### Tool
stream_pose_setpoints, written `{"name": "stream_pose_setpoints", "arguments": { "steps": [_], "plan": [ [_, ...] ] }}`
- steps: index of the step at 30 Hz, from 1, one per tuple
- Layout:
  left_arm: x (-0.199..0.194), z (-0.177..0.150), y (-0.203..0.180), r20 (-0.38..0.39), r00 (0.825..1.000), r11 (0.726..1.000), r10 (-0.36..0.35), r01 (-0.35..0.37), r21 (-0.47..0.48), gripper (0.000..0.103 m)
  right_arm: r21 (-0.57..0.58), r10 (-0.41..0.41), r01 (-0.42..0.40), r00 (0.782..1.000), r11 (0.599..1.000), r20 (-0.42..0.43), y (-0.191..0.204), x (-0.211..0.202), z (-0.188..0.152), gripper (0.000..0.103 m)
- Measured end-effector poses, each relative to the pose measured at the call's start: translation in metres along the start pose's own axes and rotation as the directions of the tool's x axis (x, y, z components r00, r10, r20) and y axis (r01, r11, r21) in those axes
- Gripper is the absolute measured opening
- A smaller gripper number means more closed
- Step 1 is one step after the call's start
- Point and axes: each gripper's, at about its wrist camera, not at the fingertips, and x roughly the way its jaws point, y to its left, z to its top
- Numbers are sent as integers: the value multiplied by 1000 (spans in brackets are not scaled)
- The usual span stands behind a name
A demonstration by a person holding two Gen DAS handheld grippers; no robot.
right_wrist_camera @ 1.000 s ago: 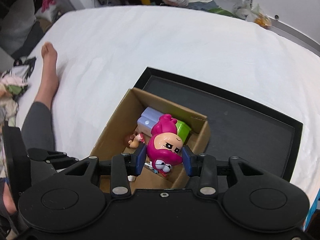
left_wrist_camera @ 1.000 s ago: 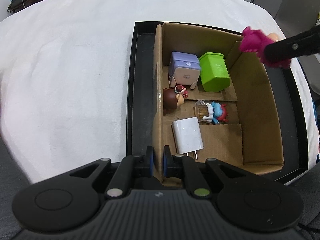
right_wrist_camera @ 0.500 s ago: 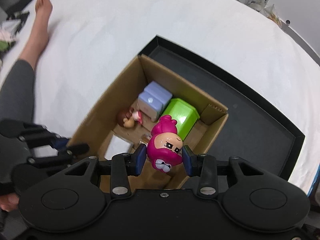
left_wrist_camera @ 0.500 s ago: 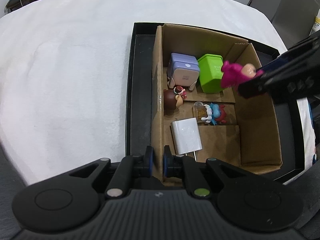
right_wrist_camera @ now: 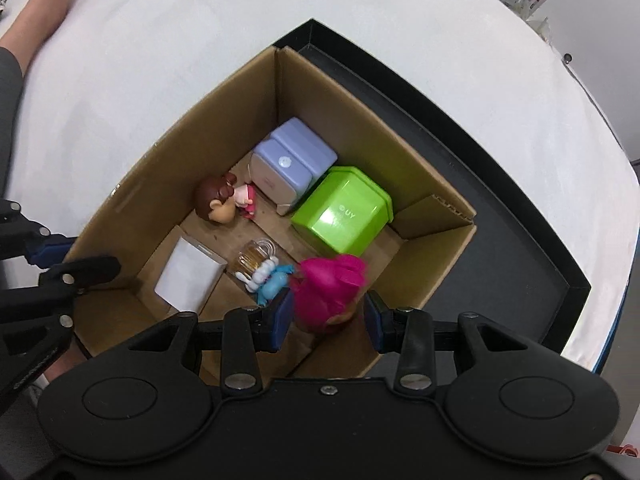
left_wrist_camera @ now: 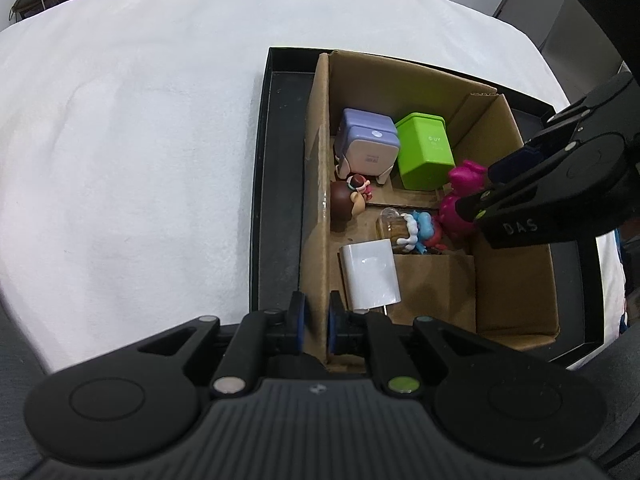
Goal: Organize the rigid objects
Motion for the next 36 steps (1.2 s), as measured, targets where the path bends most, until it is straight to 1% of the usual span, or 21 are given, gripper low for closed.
{"name": "stream_pose_setpoints", "arguments": {
  "steps": [8, 12, 16, 19, 22, 29, 36],
  "plan": [
    [0, 0, 0, -4, 1000, 1000, 2, -2, -3, 10, 6, 10, -10, 1000, 1000, 12, 0, -4, -2, 39],
    [0, 2, -3, -12, 1000, 1000, 11, -11, 6, 10, 14, 25, -25, 999, 1000, 30, -3, -14, -4, 39],
    [1, 6, -2, -29, 1000, 1000, 4, -4, 1, 10, 33, 35, -37, 998, 999, 45, -7, -24, -5, 39],
    [1, 6, -3, -29, 1000, 1000, 9, -9, 10, 10, 59, 59, -63, 996, 996, 65, -11, -35, -9, 41],
    [2, 6, -3, -29, 999, 1000, 14, -14, 2, 10, 87, 77, -85, 993, 993, 87, -15, -46, -16, 43],
    [1, 5, -5, -21, 1000, 1000, 20, -20, -2, 10, 163, 84, -106, 987, 981, 139, -34, -63, -40, 51],
    [-1, 3, -6, -22, 999, 1000, 26, -26, -1, 10, 242, 111, -158, 974, 957, 198, -51, -76, -62, 54]
  ]
}}
